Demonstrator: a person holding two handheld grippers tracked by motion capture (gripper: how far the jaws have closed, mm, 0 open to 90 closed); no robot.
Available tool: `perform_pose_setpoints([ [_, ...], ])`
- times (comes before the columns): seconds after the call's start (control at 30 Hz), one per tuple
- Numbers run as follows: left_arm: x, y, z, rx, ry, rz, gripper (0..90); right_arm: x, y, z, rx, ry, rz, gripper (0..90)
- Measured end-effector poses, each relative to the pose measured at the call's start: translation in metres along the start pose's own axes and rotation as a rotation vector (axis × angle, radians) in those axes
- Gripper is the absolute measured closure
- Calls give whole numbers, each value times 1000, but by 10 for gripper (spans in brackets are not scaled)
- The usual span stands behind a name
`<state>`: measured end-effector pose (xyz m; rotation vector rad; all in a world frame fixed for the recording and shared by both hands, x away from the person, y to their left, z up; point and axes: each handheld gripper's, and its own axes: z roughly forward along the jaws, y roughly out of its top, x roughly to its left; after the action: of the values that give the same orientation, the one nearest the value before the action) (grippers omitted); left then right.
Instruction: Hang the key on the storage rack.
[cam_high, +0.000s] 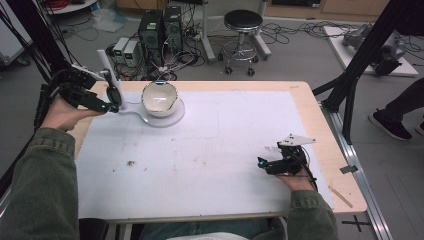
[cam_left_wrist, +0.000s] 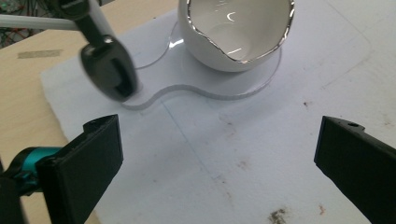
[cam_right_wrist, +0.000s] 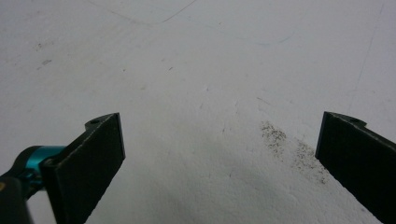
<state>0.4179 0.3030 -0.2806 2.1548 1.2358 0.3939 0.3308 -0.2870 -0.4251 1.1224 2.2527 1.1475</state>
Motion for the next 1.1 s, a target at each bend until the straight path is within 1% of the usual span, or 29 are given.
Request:
perform_pose_setpoints([
  [0.17,-7,-8,11,5,-9,-7,17,0,0,0,3,-1,13,3],
  [0.3,-10,-16,17,-8,-45,-21,17,1,0,0,6,-1,14,3],
  [0.37,-11,-20,19,-12,-37,-29,17,1,0,0,3,0,11,3],
  [0.43,-11,-24,19,-20,-42,-38,17,1,0,0,2,1,12,3],
  [0.6,-16,-36,19,-46,-38,-42,17,-1,0,0,-1,12,21,3],
  [0.67,-18,-40,19,-56,-27,-36,17,-1,1,1,-4,12,20,3],
  [0.7,-20,-44,20,-70,-7,-31,17,-1,1,1,-3,13,22,4],
  [0.73,-23,-46,20,-78,3,-28,17,-1,1,1,-3,14,22,3],
  [0.8,-26,-52,22,-80,11,-22,18,-1,1,1,-5,16,23,3],
  [0.87,-28,-56,24,-88,4,-31,18,-1,1,1,-7,15,22,4],
  [0.97,-31,-61,27,-85,-8,-38,18,0,1,1,-9,21,27,3],
  [1.1,-35,-69,28,-80,-13,-27,18,1,1,3,-3,23,19,3],
])
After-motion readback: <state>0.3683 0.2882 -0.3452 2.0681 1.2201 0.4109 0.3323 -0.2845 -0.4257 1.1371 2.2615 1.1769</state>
